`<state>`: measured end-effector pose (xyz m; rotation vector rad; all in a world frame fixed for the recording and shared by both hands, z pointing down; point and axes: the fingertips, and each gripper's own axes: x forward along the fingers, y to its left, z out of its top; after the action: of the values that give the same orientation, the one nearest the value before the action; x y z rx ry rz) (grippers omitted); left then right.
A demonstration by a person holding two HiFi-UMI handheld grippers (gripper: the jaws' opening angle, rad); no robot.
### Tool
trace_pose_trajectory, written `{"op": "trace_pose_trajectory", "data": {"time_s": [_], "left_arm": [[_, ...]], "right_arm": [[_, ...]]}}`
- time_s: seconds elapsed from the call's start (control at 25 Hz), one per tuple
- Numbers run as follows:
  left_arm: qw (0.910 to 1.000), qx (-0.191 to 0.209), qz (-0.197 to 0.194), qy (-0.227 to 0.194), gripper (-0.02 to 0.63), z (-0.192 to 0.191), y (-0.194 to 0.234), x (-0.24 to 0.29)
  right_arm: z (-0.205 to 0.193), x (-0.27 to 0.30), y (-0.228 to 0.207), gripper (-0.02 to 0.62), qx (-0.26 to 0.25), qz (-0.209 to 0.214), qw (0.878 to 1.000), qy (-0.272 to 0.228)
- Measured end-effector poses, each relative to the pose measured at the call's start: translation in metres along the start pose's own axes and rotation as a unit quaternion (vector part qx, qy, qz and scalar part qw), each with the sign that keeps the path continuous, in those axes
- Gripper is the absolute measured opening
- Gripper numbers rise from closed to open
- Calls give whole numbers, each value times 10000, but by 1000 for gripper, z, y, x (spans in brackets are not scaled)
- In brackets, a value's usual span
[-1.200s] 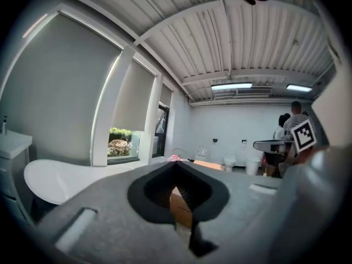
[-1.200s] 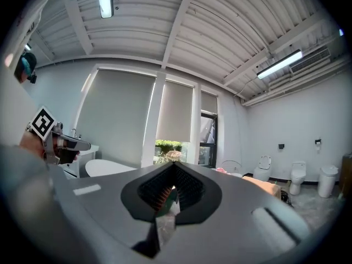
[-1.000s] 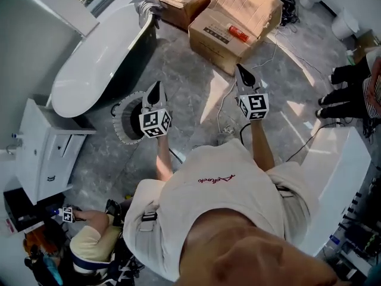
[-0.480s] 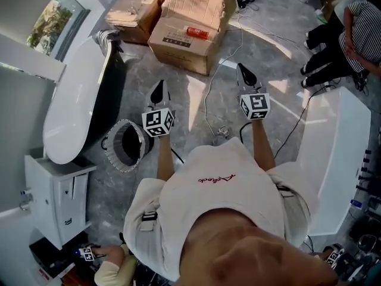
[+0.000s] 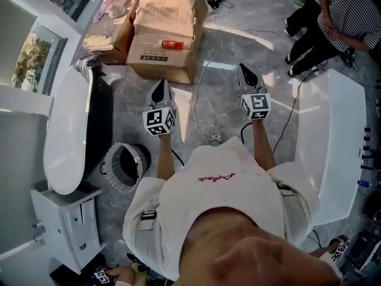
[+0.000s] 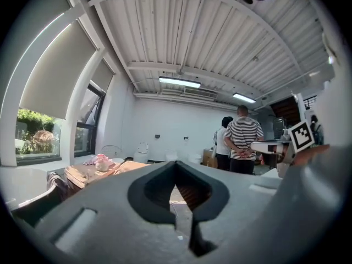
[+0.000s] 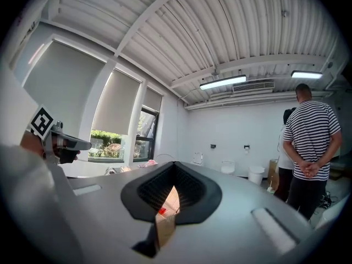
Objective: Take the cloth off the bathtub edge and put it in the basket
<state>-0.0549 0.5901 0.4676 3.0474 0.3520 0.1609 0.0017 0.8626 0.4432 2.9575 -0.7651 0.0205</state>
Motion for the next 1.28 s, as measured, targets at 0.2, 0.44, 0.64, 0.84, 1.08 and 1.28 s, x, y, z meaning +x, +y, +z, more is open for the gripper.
{"op": "trace_pose_trajectory", "data": {"time_s": [0.2, 0.44, 0.64, 0.84, 1.08, 1.28], "left_arm": [[9996, 2, -280, -24, 0, 4, -22, 56], [9963, 307, -804, 63, 0, 5, -69, 114], [9939, 301, -1061, 91, 0, -1, -101, 144], [9920, 313, -1205, 192, 0, -3, -115, 148], [9921, 251, -1188, 312, 0, -15, -107, 152], [9909, 255, -1266, 392, 0, -22, -104, 160]], "right_arm": [[-5, 6, -50, 5, 10, -321, 9995, -8], [-12, -1, -104, 5, 48, -740, 9972, -18], [-21, -8, -133, 5, 98, -871, 9961, 40], [-23, -14, -142, 5, 183, -969, 9951, 57], [-35, -6, -129, 5, 255, -844, 9960, 142], [-37, 6, -125, 5, 206, -842, 9959, 242]]}}
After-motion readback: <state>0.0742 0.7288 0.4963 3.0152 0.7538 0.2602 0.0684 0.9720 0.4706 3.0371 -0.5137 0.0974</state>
